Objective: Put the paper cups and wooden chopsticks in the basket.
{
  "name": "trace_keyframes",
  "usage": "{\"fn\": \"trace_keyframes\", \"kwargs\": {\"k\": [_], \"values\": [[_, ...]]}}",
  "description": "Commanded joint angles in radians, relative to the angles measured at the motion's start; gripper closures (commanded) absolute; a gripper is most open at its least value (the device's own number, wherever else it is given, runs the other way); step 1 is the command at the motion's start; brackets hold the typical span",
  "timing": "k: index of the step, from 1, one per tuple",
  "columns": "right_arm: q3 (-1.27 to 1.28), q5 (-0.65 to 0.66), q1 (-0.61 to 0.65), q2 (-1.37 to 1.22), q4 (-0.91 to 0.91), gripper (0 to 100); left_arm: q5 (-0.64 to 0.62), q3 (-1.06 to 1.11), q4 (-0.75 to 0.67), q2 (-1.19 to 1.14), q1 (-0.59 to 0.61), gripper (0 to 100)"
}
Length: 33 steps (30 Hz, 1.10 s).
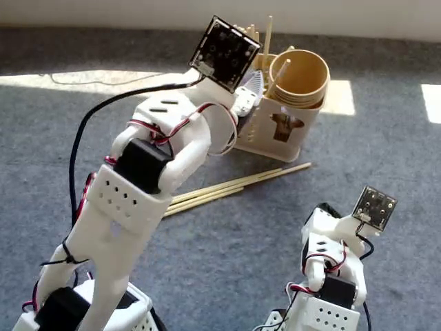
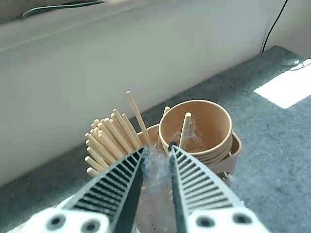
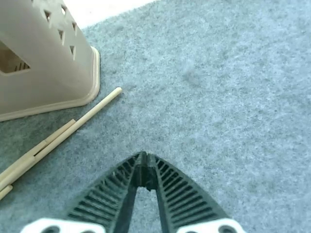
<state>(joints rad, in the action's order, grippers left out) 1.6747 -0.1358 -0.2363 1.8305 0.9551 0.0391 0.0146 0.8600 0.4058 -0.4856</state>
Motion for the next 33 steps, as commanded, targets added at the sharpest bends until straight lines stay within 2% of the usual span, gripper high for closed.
{"fn": "trace_keyframes", "kwargs": {"k": [1, 4, 6, 11, 20, 28, 33], "values": [[0.117, -0.005, -0.012, 0.007, 0.001, 99.3, -0.005, -0.05, 0.207, 0.117, 0.012, 92], [0.117, -0.005, -0.012, 0.007, 0.002, 99.3, -0.005, -0.044, 0.319, 0.145, 0.059, 92], [0.117, -0.005, -0.012, 0.007, 0.002, 99.3, -0.005, 0.008, 0.341, 0.156, 0.096, 92], [0.117, -0.005, -0.012, 0.007, 0.002, 99.3, -0.005, 0.223, 0.27, 0.222, 0.211, 92], [0.117, -0.005, -0.012, 0.007, 0.002, 99.3, -0.009, 0.639, 0.1, 0.559, 0.329, 91], [0.117, -0.005, -0.012, 0.007, 0.002, 99.3, -0.009, 0.897, 0.089, 0.812, 0.483, 92], [0.117, -0.005, -0.012, 0.007, 0.002, 99.3, -0.008, 1.049, 0.094, 0.983, 0.533, 91]]}}
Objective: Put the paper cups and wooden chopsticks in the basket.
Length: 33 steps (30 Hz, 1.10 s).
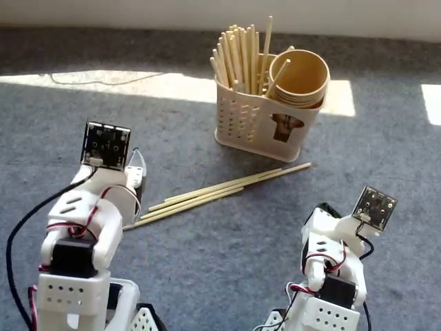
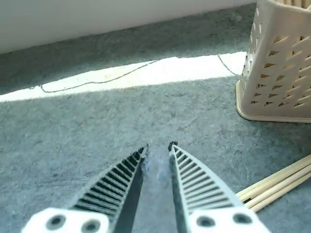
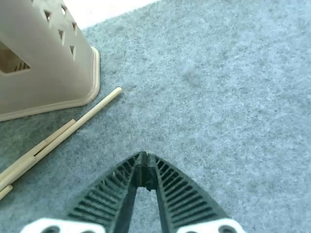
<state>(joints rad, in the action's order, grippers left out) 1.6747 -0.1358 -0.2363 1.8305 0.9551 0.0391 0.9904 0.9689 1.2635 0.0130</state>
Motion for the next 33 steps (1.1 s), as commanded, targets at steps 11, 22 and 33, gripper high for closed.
{"fn": "trace_keyframes", "kwargs": {"k": [11, 22, 33], "values": [[0.117, -0.005, -0.012, 0.007, -0.001, 99.3, -0.006, 0.392, -0.011, 0.479, 0.17, 91], [0.039, -0.005, 0.015, 0.007, 0.004, 99.3, -0.009, 0.501, 0.152, 0.564, 0.271, 91], [-0.361, -0.008, 0.283, 0.005, 0.222, 99.3, -0.003, 0.687, 0.121, 0.562, 0.265, 91]]}}
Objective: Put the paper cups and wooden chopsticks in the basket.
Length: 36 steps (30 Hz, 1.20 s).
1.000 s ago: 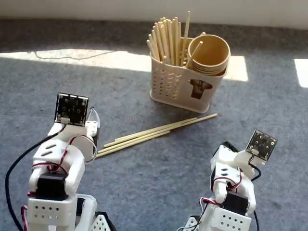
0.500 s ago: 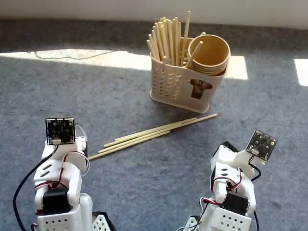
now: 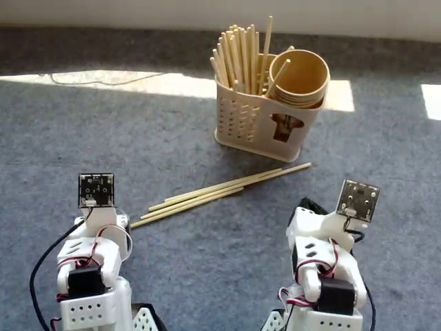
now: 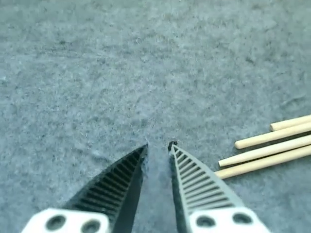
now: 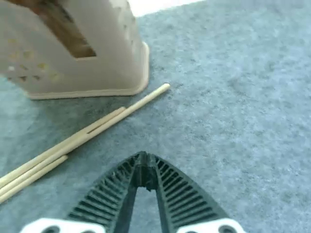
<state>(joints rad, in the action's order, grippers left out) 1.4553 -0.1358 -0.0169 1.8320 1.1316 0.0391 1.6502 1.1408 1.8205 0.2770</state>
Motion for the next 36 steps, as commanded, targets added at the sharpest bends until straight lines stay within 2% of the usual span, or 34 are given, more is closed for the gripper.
{"fn": "trace_keyframes", "kwargs": {"k": [1, 6, 13, 18, 22, 28, 36], "values": [[-0.17, -0.006, 0.081, 0.004, 0.047, 99.4, -0.003, 0.042, -0.074, 0.005, 0.001, 91], [-0.263, -0.005, 0.196, -0.076, 0.047, 99.4, -0.003, 0.045, -0.1, 0.004, 0.007, 91], [-0.533, -0.011, 0.303, -0.51, 0.079, 99.4, -0.003, 0.045, -0.1, 0.004, 0.008, 92], [-0.679, -0.017, 0.424, -0.785, 0.082, 98.1, -0.003, 0.045, -0.1, 0.004, 0.008, 92], [-0.74, -0.163, 0.507, -1.0, 0.082, 93.6, -0.003, 0.045, -0.1, 0.002, 0.008, 92], [-0.903, -0.342, 0.562, -1.294, 0.081, 92.9, -0.003, 0.045, -0.1, 0.002, 0.008, 92], [-0.963, -0.367, 0.575, -1.575, -0.096, 92.8, -0.003, 0.045, -0.1, 0.002, 0.008, 92]]}}
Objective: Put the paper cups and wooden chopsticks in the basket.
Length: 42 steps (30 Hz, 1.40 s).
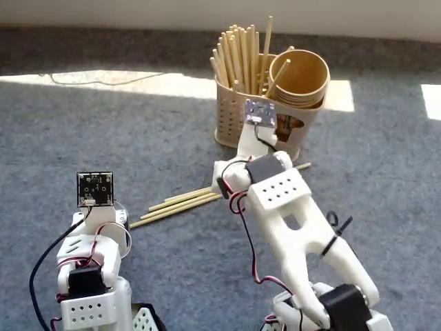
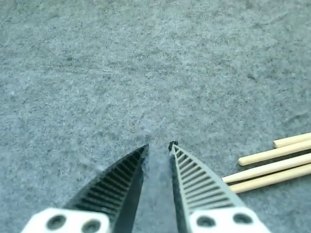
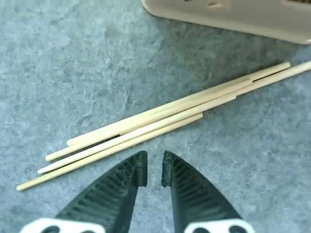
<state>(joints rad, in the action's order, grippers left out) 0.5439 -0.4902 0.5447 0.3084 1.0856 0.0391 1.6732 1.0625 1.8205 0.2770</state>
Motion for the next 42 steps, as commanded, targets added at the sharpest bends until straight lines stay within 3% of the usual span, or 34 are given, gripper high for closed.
{"fn": "trace_keyframes", "kwargs": {"k": [1, 5, 8, 25, 29, 42], "values": [[-0.053, -0.015, 0.015, -0.076, -0.05, 92.8, -0.003, 0.022, -0.021, 0.002, 0.008, 92], [-0.056, -0.144, 0.03, -0.17, -0.054, 92.8, -0.003, 0.022, -0.021, 0.002, 0.008, 92], [-0.081, -0.167, 0.048, -0.232, -0.061, 92.8, -0.003, 0.022, -0.021, 0.002, 0.008, 92], [-0.28, -0.169, -0.002, -0.484, -0.056, 92.5, -0.003, 0.022, -0.021, 0.002, 0.008, 92], [-0.283, -0.169, -0.007, -0.526, -0.041, 85.1, -0.003, 0.022, -0.02, 0.002, 0.008, 92], [-0.278, -0.17, 0.015, -0.539, 0.008, 84.2, -0.003, 0.022, -0.02, 0.002, 0.008, 92]]}}
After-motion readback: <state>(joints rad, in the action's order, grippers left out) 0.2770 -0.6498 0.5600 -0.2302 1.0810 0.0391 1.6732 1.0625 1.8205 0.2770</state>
